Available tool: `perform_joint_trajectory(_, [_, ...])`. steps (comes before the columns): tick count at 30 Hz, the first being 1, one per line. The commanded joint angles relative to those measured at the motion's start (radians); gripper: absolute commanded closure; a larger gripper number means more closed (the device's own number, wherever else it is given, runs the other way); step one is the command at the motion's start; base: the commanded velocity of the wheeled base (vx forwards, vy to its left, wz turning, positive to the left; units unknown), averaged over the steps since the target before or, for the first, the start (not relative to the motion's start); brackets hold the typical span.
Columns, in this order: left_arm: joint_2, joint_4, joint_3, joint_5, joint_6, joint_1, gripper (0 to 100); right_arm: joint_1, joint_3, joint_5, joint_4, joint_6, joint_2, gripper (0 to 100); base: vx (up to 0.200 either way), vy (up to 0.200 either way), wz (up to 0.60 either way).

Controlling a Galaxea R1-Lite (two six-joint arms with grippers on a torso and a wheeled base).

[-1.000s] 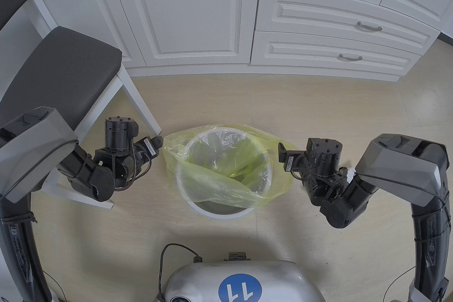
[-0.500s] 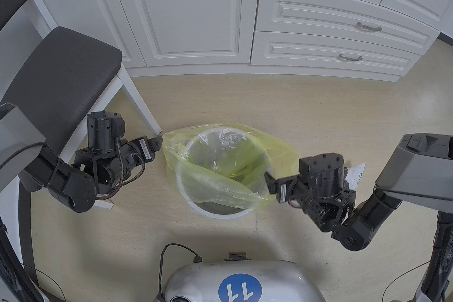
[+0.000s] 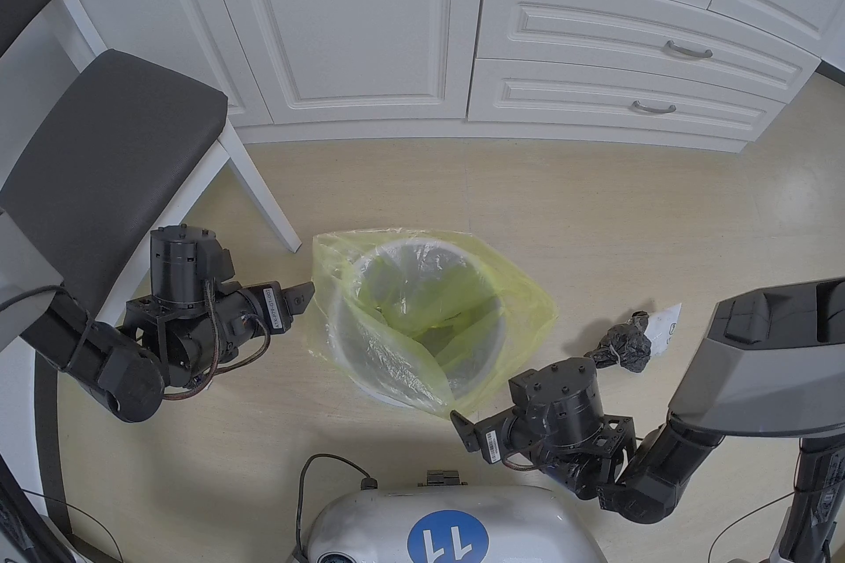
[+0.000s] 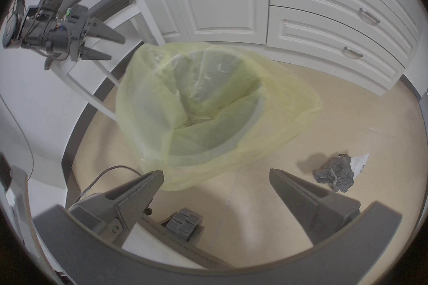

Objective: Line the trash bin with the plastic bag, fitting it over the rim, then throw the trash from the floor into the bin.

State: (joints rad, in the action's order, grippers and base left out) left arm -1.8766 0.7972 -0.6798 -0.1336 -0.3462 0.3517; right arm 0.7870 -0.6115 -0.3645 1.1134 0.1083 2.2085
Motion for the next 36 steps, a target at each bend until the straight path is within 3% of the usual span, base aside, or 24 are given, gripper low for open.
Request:
perform_joint_trajectory(1, [0.017,0.0,0.025,0.017,0.013,0.003,0,0.037,0.001,0.007,0.002,0.017,0.04,0,0.0,0.0,0.0])
perform_joint_trajectory(6, [0.017,0.017,0.031,0.028,0.015,0.003,0,0.086,-0.051,0.009,0.009,0.096,0.114,0,0.0,0.0,0.0])
perform_joint_trajectory(8, [0.016,0.034,0.039,0.028,0.016,0.001,0,0.112,-0.105,0.006,0.008,0.169,0.145,0,0.0,0.0,0.0])
perform_joint_trajectory(17, [0.016,0.043,0.039,0.029,0.013,-0.005,0,0.141,-0.238,0.006,0.005,0.349,0.209,0,0.0,0.0,0.0])
perform_joint_trajectory(24, [0.036,0.043,0.054,0.069,0.012,-0.026,0,0.133,-0.171,0.012,-0.006,0.356,0.086,0,0.0,0.0,0.0])
perform_joint_trajectory(27, [0.045,0.045,0.085,0.158,0.003,-0.022,0,0.129,-0.076,0.076,-0.035,0.346,-0.066,0,0.0,0.0,0.0])
perform_joint_trajectory(30, [0.025,0.057,0.106,0.181,0.001,0.003,0,0.123,-0.051,0.114,-0.104,0.346,-0.174,0,0.0,0.0,0.0])
perform_joint_trajectory(36, [-0.081,0.263,0.167,0.186,-0.047,0.036,0,0.084,-0.045,0.127,-0.261,0.344,-0.354,0,0.0,0.0,0.0])
